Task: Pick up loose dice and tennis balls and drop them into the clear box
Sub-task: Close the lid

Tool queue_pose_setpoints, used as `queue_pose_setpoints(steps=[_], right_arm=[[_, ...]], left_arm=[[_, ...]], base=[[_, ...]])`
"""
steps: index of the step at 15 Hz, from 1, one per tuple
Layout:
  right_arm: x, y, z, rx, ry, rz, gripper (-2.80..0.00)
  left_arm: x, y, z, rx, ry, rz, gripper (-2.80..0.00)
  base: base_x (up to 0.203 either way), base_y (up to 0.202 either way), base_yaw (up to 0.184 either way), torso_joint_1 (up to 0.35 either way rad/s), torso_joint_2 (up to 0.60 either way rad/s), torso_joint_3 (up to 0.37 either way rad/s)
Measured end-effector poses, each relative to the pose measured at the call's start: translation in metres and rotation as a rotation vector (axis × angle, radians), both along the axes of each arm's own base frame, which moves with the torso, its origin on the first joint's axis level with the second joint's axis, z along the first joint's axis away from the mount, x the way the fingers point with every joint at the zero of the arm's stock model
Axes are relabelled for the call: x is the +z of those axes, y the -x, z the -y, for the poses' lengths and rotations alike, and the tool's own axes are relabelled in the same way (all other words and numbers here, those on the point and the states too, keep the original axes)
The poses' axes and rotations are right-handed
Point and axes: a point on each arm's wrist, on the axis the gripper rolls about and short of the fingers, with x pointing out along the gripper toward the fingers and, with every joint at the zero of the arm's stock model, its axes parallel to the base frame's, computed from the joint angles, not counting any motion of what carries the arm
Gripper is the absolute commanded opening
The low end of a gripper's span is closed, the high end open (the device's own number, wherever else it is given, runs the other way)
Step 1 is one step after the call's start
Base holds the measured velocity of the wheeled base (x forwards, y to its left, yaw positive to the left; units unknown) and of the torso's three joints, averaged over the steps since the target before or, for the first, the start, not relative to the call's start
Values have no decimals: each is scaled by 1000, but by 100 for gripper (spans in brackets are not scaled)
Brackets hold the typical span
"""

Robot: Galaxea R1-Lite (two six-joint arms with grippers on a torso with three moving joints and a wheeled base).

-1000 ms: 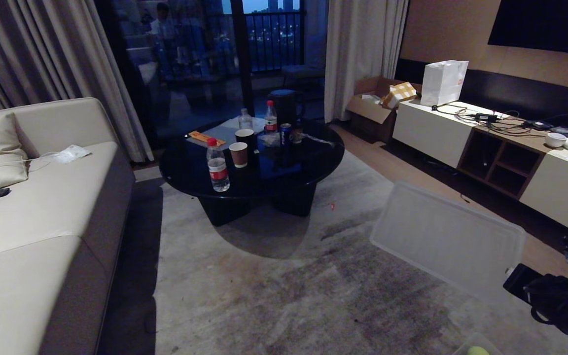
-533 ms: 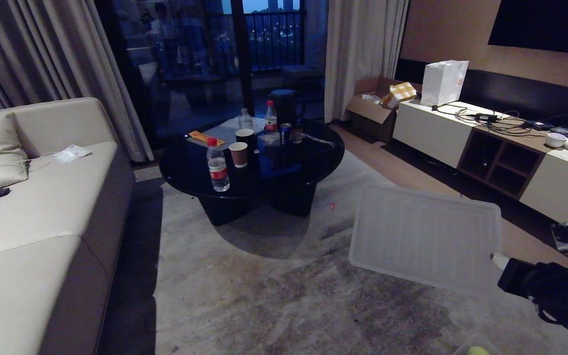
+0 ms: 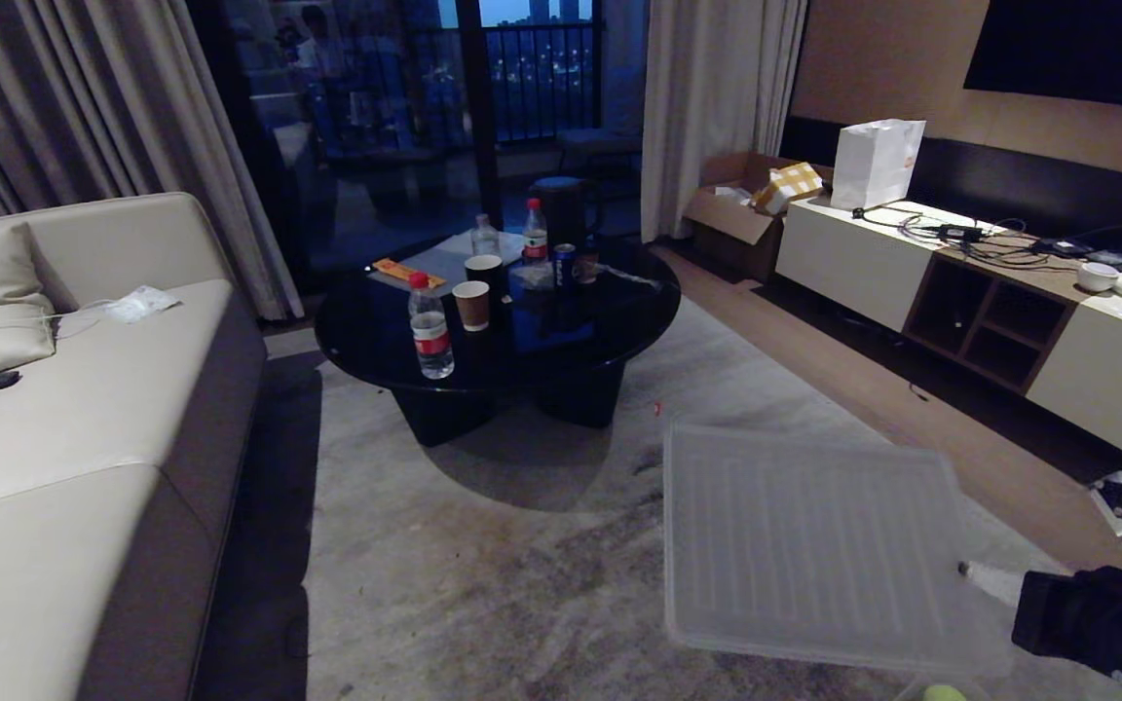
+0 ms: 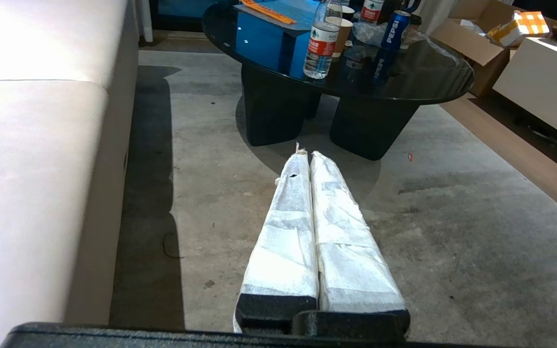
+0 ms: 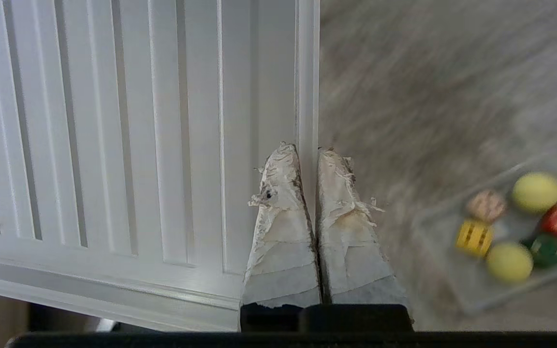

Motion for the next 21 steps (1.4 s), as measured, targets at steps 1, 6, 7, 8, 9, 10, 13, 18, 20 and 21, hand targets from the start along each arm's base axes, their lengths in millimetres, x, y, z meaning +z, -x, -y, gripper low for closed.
queue_pose_setpoints(steps=[1,6,7,8,9,10,13,18,20,21], right_arm=[[2,7,-2,25,1,-11,-280],[15,19,-5,52,-2,67,-280],[16,20,-5,53,-2,75,-280],[17,20,-5,58,-3,80,-280],[17,21,-6,67,-5,85,-280],[18,21,-6,74,1,91,-280],[20,26,-8,75,82,126,-280],[19,31,-8,75,98,126,-280],[20,32,-9,92,113,137,-280],[20,32,-9,95,117,141,-280]], left_arm=[[0,0,0,0,0,0,-280],[0,0,0,0,0,0,-280],[0,0,0,0,0,0,-280],[0,0,0,-1,0,0,-280],[0,0,0,0,0,0,-280],[0,0,0,0,0,0,-280],[0,0,0,0,0,0,-280],[0,0,0,0,0,0,-280],[0,0,0,0,0,0,-280],[0,0,0,0,0,0,-280]], base=[[0,0,0,0,0,0],[0,0,0,0,0,0],[0,0,0,0,0,0],[0,0,0,0,0,0],[0,0,0,0,0,0],[0,0,0,0,0,0],[0,0,0,0,0,0],[0,0,0,0,0,0],[0,0,0,0,0,0],[4,0,73,6,-1,2]])
